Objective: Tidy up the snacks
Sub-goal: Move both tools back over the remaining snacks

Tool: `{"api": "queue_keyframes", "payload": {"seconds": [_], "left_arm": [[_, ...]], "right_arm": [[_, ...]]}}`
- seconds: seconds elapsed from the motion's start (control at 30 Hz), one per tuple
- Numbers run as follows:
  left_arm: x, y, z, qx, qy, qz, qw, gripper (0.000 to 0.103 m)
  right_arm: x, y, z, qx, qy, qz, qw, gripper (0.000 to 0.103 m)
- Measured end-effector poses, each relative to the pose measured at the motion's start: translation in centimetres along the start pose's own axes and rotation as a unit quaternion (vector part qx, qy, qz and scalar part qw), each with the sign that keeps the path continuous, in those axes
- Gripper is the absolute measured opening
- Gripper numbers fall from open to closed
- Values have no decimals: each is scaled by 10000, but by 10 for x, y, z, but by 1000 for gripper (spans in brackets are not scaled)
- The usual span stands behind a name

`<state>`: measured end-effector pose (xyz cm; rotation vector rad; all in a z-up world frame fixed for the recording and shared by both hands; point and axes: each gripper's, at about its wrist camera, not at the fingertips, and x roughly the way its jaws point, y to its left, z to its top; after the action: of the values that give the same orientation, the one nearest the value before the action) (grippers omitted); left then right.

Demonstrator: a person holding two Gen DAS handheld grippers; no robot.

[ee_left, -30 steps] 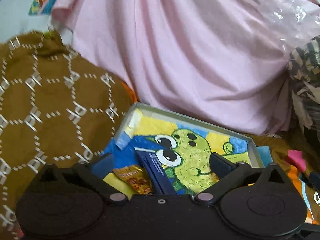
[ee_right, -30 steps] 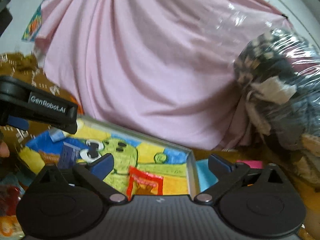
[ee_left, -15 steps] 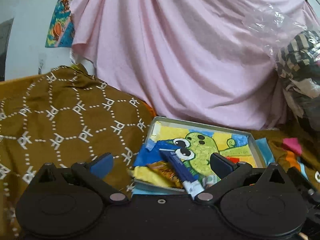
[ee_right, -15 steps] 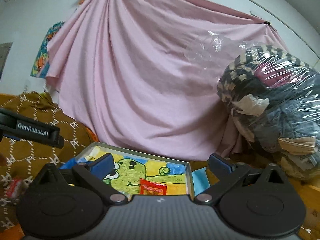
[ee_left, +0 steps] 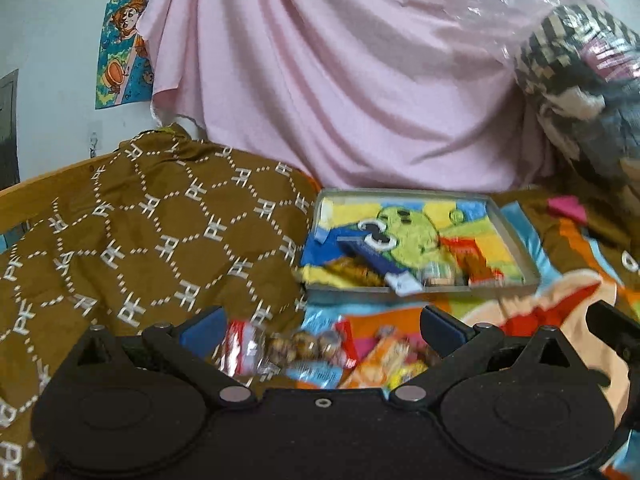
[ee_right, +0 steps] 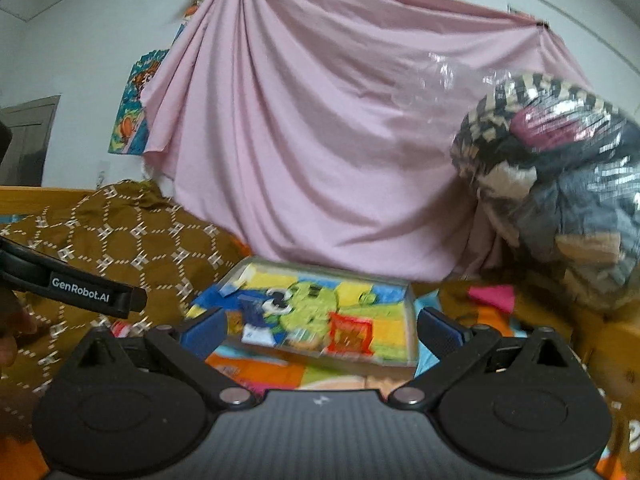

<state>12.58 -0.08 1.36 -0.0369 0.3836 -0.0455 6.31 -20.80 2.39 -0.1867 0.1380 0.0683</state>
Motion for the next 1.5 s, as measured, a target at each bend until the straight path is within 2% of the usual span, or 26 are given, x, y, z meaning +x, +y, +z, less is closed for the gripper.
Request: {"api": "queue_keyframes", "payload": {"seconds": [0.27, 0.47, 0.77, 1.1, 1.3, 1.5], "left_arm": [[-21, 10, -20, 83, 472, 166, 9987, 102], [-22, 16, -37, -60, 1106, 148, 9937, 102], [-10, 11, -45, 122, 1602, 291, 9866, 102], [2, 10, -52, 173, 2039, 495, 9776, 102], [4, 9, -52, 202, 2117, 492, 9759, 102], [15, 3, -51, 365, 2460, 380, 9678, 102]], "right_arm": [[-13, 0, -13, 383, 685, 263, 9966, 103], [-11, 7, -28, 238, 1407, 255, 9894, 103], [0, 12, -43, 254, 2154, 334, 9756, 103], [10, 18, -51, 150, 2593, 513, 9643, 103], [12, 20, -52, 122, 2654, 552, 9625, 103], [14, 22, -53, 89, 2675, 581, 9618, 103]]}}
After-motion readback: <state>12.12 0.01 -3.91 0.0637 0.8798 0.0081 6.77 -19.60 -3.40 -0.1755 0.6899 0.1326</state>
